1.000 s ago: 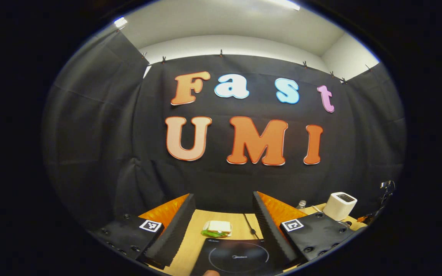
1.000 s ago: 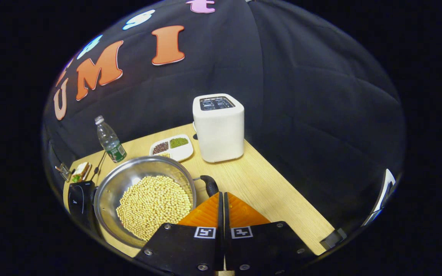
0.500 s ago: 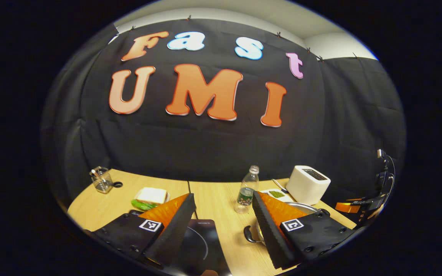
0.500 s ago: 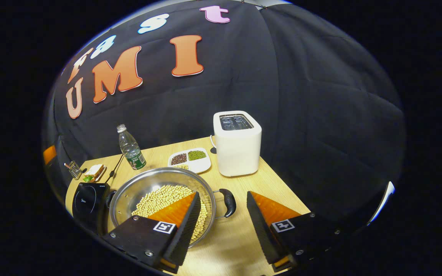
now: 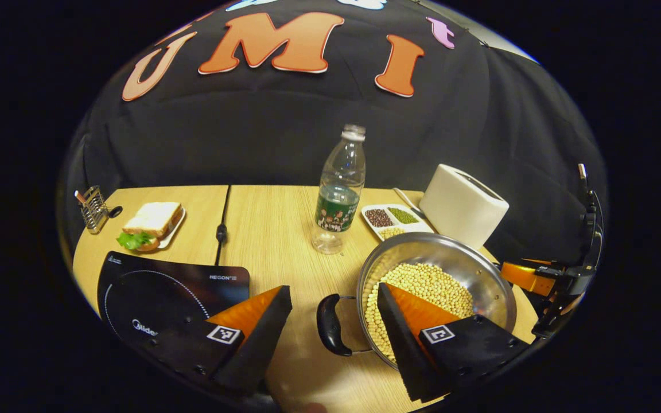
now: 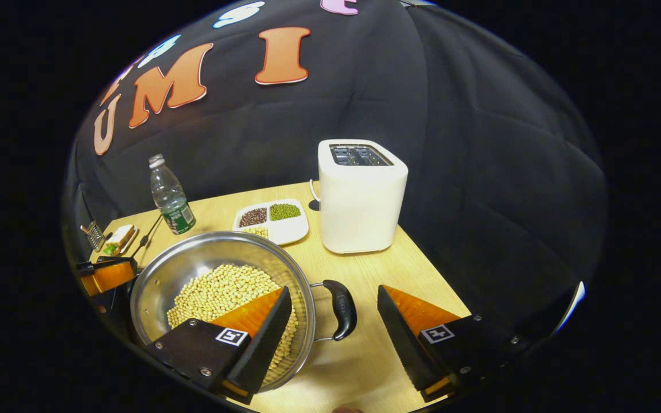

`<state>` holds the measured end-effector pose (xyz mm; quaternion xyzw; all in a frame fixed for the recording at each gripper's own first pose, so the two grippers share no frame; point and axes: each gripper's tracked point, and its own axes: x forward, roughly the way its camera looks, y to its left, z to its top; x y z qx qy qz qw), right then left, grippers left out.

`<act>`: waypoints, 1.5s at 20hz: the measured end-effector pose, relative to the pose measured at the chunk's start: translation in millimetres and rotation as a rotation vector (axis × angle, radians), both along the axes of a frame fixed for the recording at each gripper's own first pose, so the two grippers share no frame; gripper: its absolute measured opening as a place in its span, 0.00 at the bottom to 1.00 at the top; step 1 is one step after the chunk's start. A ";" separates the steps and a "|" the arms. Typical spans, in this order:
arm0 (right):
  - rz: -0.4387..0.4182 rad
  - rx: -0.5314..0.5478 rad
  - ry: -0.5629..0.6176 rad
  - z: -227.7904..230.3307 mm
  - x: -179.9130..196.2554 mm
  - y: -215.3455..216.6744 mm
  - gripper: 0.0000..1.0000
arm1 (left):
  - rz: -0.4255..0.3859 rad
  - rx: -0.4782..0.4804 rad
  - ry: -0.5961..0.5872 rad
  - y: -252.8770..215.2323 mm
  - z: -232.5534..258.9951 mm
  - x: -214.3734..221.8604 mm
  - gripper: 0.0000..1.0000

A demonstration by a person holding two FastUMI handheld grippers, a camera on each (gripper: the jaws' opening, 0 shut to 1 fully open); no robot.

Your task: First push the handle of the pot to place it horizontally, then grasp the pot with both hands and set it on the induction cooktop.

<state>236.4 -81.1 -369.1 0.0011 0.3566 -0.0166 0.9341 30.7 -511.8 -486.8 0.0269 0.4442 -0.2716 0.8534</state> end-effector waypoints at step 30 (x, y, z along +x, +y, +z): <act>-0.001 0.143 0.037 -52.2 1.3 14.1 0.58 | 0.030 -0.010 0.020 72.1 96.6 -3.6 0.65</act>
